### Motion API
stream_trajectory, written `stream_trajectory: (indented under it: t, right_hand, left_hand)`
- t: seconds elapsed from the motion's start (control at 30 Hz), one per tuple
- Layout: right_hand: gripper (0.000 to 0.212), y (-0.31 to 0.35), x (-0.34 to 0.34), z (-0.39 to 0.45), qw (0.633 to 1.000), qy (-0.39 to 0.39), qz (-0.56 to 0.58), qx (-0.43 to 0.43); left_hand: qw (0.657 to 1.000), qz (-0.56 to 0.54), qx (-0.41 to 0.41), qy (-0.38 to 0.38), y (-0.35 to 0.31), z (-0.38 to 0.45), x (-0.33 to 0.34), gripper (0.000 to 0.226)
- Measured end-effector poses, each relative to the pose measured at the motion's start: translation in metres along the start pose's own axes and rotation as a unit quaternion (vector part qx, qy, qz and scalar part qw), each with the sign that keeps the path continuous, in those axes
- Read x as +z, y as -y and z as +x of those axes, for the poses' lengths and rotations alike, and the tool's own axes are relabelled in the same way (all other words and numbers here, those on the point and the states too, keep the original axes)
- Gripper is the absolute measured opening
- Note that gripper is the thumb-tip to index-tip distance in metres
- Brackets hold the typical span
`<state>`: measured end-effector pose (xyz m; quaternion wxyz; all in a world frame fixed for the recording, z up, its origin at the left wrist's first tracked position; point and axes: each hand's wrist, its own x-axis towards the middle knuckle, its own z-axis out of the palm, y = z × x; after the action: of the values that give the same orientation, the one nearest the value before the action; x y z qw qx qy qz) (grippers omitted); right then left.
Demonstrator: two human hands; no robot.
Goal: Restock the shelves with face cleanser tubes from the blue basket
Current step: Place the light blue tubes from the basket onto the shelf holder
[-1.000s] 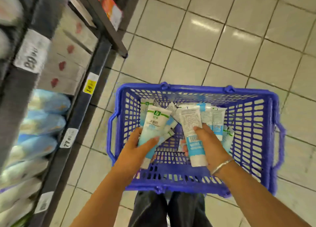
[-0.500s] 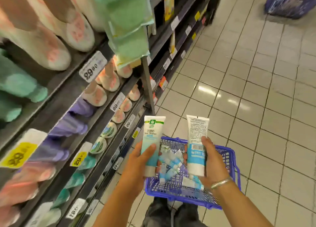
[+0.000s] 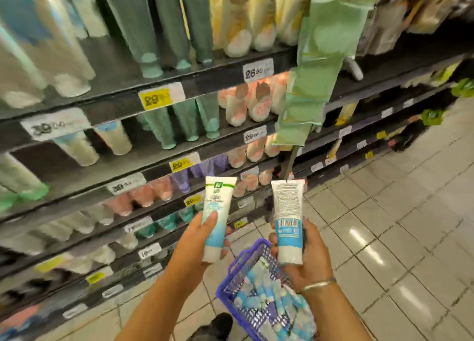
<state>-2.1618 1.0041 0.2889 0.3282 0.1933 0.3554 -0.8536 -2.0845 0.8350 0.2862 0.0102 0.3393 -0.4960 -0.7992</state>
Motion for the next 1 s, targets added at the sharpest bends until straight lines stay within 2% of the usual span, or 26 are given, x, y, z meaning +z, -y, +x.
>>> stream_trajectory:
  t: [0.1, 0.23, 0.3, 0.43, 0.63, 0.73, 0.87, 1.0]
  right_hand:
    - [0.047, 0.003, 0.009, -0.017, 0.994, 0.091, -0.039, 0.050]
    - [0.037, -0.007, 0.014, -0.049, 0.976, 0.164, -0.101, 0.102]
    - [0.034, -0.018, 0.015, -0.066, 0.971, 0.180, -0.110, 0.116]
    - [0.026, -0.040, 0.016, -0.104, 0.950, 0.211, -0.164, 0.159]
    - [0.040, -0.087, 0.054, -0.151, 0.901, 0.295, -0.272, 0.168]
    - [0.030, -0.121, 0.078, -0.175, 0.893, 0.320, -0.266, 0.174]
    - [0.014, -0.175, 0.099, -0.218, 0.889, 0.316, -0.255, 0.210]
    - [0.021, -0.239, 0.118, -0.266, 0.871, 0.336, -0.278, 0.225]
  left_hand:
    - [0.996, -0.046, 0.041, -0.066, 0.009, -0.042, -0.006, 0.032]
    - [0.983, -0.083, 0.101, -0.128, 0.023, -0.100, -0.014, 0.028]
    - [0.977, -0.099, 0.118, -0.147, 0.030, -0.129, -0.019, 0.024]
    - [0.960, -0.155, 0.142, -0.186, 0.055, -0.188, -0.029, 0.040]
    - [0.919, -0.221, 0.193, -0.265, 0.063, -0.262, -0.065, 0.048]
    - [0.901, -0.245, 0.220, -0.281, 0.063, -0.297, -0.092, 0.048]
    - [0.879, -0.270, 0.238, -0.313, 0.077, -0.349, -0.136, 0.050]
    - [0.862, -0.277, 0.250, -0.342, 0.092, -0.407, -0.191, 0.053]
